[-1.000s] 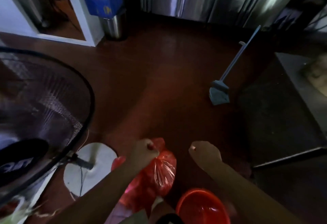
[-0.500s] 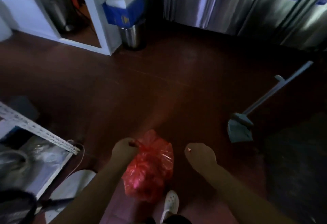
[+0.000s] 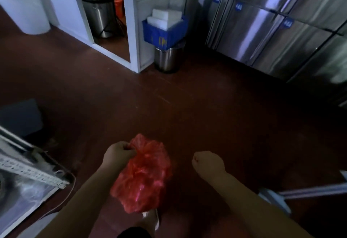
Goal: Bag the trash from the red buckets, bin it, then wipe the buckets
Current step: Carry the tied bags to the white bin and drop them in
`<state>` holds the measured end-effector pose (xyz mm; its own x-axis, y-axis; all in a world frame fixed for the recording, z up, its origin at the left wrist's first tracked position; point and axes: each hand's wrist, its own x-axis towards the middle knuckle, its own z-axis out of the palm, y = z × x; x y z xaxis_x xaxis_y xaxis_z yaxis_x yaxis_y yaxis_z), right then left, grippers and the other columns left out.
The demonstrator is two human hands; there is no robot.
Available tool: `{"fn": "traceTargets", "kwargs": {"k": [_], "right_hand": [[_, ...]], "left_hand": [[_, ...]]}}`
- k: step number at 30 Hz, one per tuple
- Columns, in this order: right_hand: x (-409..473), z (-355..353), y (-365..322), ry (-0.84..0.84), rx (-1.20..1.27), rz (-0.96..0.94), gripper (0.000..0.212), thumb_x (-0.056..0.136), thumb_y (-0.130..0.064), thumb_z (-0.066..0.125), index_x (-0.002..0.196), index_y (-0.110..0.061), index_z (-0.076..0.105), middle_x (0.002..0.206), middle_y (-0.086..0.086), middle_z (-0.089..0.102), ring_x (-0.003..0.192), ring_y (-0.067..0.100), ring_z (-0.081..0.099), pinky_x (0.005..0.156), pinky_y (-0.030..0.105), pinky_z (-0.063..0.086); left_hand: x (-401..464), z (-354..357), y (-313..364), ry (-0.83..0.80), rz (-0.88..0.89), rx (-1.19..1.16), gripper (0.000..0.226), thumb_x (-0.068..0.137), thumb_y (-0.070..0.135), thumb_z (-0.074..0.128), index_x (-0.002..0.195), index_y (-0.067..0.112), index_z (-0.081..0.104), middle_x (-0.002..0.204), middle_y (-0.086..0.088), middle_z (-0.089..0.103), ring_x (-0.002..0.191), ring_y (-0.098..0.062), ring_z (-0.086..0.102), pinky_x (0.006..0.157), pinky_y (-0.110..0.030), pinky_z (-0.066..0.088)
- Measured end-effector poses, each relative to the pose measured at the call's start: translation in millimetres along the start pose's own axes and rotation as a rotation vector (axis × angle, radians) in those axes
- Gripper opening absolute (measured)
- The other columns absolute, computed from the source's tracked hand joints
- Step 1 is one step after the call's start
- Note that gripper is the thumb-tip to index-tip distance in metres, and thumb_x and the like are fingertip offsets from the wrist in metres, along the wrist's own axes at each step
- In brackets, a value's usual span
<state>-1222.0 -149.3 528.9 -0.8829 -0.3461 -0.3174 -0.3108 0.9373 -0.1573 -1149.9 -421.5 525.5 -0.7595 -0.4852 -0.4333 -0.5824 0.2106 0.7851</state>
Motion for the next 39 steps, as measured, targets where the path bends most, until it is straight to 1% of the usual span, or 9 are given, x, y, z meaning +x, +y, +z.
{"fn": "traceTargets", "kwargs": {"k": [5, 8, 10, 15, 17, 20, 25, 30, 39], "right_hand": [[117.9, -40.5, -21.9, -0.054, -0.124, -0.041, 0.024, 0.093, -0.03, 0.042, 0.086, -0.019, 0.062, 0.087, -0.003, 0.062, 0.082, 0.016, 0.061, 0.063, 0.026, 0.039], [187.7, -67.0, -39.3, -0.065, -0.16, -0.085, 0.025, 0.093, -0.032, 0.042, 0.088, -0.019, 0.062, 0.09, -0.003, 0.064, 0.082, 0.016, 0.061, 0.062, 0.026, 0.038], [233.5, -82.5, -53.6, -0.062, -0.178, -0.118, 0.025, 0.092, -0.035, 0.042, 0.093, -0.021, 0.063, 0.096, -0.002, 0.065, 0.087, 0.019, 0.062, 0.065, 0.028, 0.038], [358.4, -116.3, -96.8, -0.068, -0.226, -0.264, 0.026, 0.093, -0.035, 0.043, 0.099, -0.019, 0.063, 0.101, 0.001, 0.065, 0.092, 0.021, 0.061, 0.07, 0.029, 0.041], [417.5, -127.4, -118.2, -0.08, -0.244, -0.336, 0.027, 0.094, -0.033, 0.042, 0.099, -0.017, 0.063, 0.099, 0.002, 0.065, 0.09, 0.021, 0.062, 0.069, 0.029, 0.042], [509.9, -142.9, -150.2, -0.077, -0.255, -0.44, 0.027, 0.095, -0.031, 0.041, 0.099, -0.016, 0.063, 0.099, 0.002, 0.065, 0.088, 0.02, 0.061, 0.067, 0.028, 0.041], [657.1, -184.4, -211.5, -0.088, -0.3, -0.595, 0.028, 0.094, -0.034, 0.041, 0.1, -0.017, 0.062, 0.103, 0.002, 0.064, 0.094, 0.023, 0.061, 0.072, 0.03, 0.044], [771.9, -227.5, -283.9, -0.07, -0.342, -0.735, 0.024, 0.094, -0.031, 0.042, 0.095, -0.017, 0.062, 0.098, 0.003, 0.065, 0.088, 0.022, 0.061, 0.063, 0.028, 0.035], [951.2, -250.3, -438.7, -0.042, -0.374, -0.82, 0.021, 0.096, -0.03, 0.043, 0.09, -0.019, 0.06, 0.093, 0.0, 0.065, 0.079, 0.015, 0.06, 0.063, 0.024, 0.041]], "left_hand": [[111.8, -20.4, 38.7, 0.026, -0.074, 0.046, 0.011, 0.075, 0.019, 0.071, 0.066, 0.019, 0.064, 0.074, -0.01, 0.068, 0.083, -0.032, 0.066, 0.076, -0.038, 0.053], [164.9, -42.3, 55.1, 0.055, -0.124, 0.008, 0.014, 0.074, 0.028, 0.07, 0.076, 0.014, 0.069, 0.083, -0.015, 0.069, 0.088, -0.034, 0.065, 0.081, -0.039, 0.051], [198.8, -61.7, 62.1, 0.12, -0.156, -0.004, 0.014, 0.079, 0.022, 0.071, 0.081, 0.007, 0.07, 0.09, -0.021, 0.07, 0.09, -0.036, 0.064, 0.085, -0.043, 0.051], [288.6, -105.1, 78.4, 0.267, -0.19, 0.033, 0.017, 0.083, 0.018, 0.067, 0.086, 0.002, 0.07, 0.093, -0.025, 0.068, 0.091, -0.039, 0.064, 0.083, -0.044, 0.051], [326.5, -120.4, 93.4, 0.307, -0.216, 0.033, 0.024, 0.083, 0.025, 0.065, 0.089, 0.002, 0.07, 0.093, -0.026, 0.068, 0.09, -0.039, 0.064, 0.083, -0.044, 0.051], [385.1, -142.7, 120.9, 0.387, -0.239, -0.04, 0.032, 0.068, 0.037, 0.057, 0.077, 0.009, 0.07, 0.084, -0.024, 0.068, 0.083, -0.039, 0.065, 0.078, -0.043, 0.053], [475.8, -192.8, 167.4, 0.55, -0.345, -0.137, 0.018, 0.078, 0.022, 0.066, 0.076, 0.004, 0.069, 0.078, -0.022, 0.069, 0.078, -0.037, 0.067, 0.077, -0.047, 0.054], [549.7, -247.4, 201.3, 0.679, -0.395, -0.215, 0.009, 0.081, 0.016, 0.067, 0.073, 0.013, 0.07, 0.074, -0.014, 0.07, 0.077, -0.031, 0.066, 0.079, -0.047, 0.054], [731.5, -356.2, 228.0, 0.709, -0.391, -0.267, 0.013, 0.081, 0.018, 0.067, 0.068, 0.019, 0.066, 0.073, -0.007, 0.069, 0.074, -0.027, 0.066, 0.077, -0.043, 0.055]]}}
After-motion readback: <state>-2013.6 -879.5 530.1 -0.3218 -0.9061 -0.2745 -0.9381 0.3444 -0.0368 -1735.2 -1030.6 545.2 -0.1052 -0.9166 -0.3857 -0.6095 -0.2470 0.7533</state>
